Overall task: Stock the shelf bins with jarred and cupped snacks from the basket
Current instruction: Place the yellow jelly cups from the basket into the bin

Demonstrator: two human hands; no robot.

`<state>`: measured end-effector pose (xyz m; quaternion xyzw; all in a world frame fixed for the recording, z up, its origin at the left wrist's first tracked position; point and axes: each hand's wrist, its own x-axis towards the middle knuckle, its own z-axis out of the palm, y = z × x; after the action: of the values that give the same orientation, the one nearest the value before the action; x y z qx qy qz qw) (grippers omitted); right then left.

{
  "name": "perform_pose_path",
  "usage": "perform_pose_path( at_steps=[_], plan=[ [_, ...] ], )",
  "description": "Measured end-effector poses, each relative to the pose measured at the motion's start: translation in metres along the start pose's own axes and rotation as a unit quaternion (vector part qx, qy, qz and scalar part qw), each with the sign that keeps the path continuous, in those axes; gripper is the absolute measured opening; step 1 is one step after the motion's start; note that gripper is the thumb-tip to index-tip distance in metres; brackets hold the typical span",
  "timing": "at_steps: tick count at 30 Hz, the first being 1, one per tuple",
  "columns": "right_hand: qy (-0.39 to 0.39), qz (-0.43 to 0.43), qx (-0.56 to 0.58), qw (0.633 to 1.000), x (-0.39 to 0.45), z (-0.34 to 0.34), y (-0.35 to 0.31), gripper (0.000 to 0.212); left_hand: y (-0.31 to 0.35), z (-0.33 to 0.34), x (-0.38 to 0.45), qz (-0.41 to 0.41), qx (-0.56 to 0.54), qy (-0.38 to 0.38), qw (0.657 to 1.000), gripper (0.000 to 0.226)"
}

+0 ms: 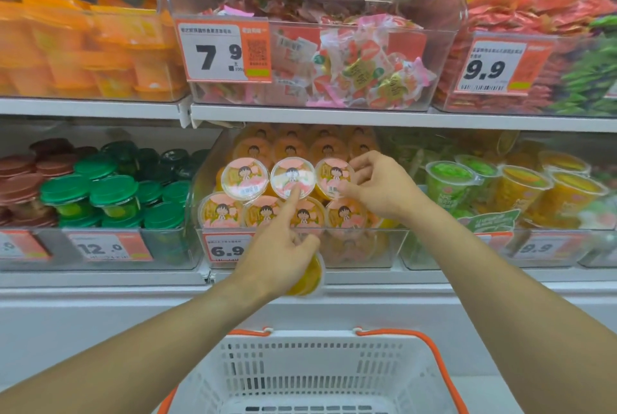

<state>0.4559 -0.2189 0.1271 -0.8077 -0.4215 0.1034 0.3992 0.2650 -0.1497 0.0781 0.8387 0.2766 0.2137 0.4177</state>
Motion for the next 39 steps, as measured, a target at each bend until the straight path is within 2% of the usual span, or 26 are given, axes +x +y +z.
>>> perform_pose_path(
  at_steps=[7,11,16,21,24,29,33,36,38,39],
  plan=[
    [0.035,-0.038,-0.07,0.996,-0.007,-0.003,-0.003,0.042,-0.004,0.002,0.004,0.002,0.039,-0.007,0.999,0.085],
    [0.045,-0.067,-0.1,0.992,-0.009,-0.003,-0.004,0.043,-0.006,0.001,0.002,-0.01,0.113,-0.039,0.993,0.089],
    [0.096,-0.077,-0.039,0.992,-0.014,0.001,-0.003,0.041,-0.003,-0.003,0.0,-0.003,0.225,-0.063,0.972,0.093],
    [0.111,-0.072,0.024,0.991,-0.023,0.01,0.0,0.038,-0.003,-0.003,-0.001,0.003,0.277,-0.054,0.959,0.092],
    [0.11,-0.075,0.017,0.991,-0.025,0.014,0.003,0.037,-0.001,-0.002,-0.001,0.004,0.278,-0.048,0.959,0.092],
    [0.154,-0.088,-0.037,0.983,-0.017,0.022,0.007,0.038,0.001,-0.003,-0.003,0.004,0.274,-0.055,0.96,0.092],
    [0.135,-0.082,-0.045,0.986,-0.012,0.026,0.009,0.042,-0.001,-0.005,-0.002,0.009,0.255,-0.05,0.966,0.09],
    [0.131,-0.085,-0.046,0.987,-0.013,0.024,0.01,0.046,-0.001,-0.006,-0.003,0.021,0.204,-0.011,0.979,0.089],
    [0.128,-0.081,-0.044,0.987,-0.014,0.021,0.011,0.051,0.003,-0.005,-0.002,0.023,0.14,0.028,0.989,0.077],
    [0.125,-0.078,-0.041,0.988,-0.014,0.02,0.011,0.054,0.006,-0.005,-0.002,0.019,0.095,0.041,0.994,0.063]
  ],
)
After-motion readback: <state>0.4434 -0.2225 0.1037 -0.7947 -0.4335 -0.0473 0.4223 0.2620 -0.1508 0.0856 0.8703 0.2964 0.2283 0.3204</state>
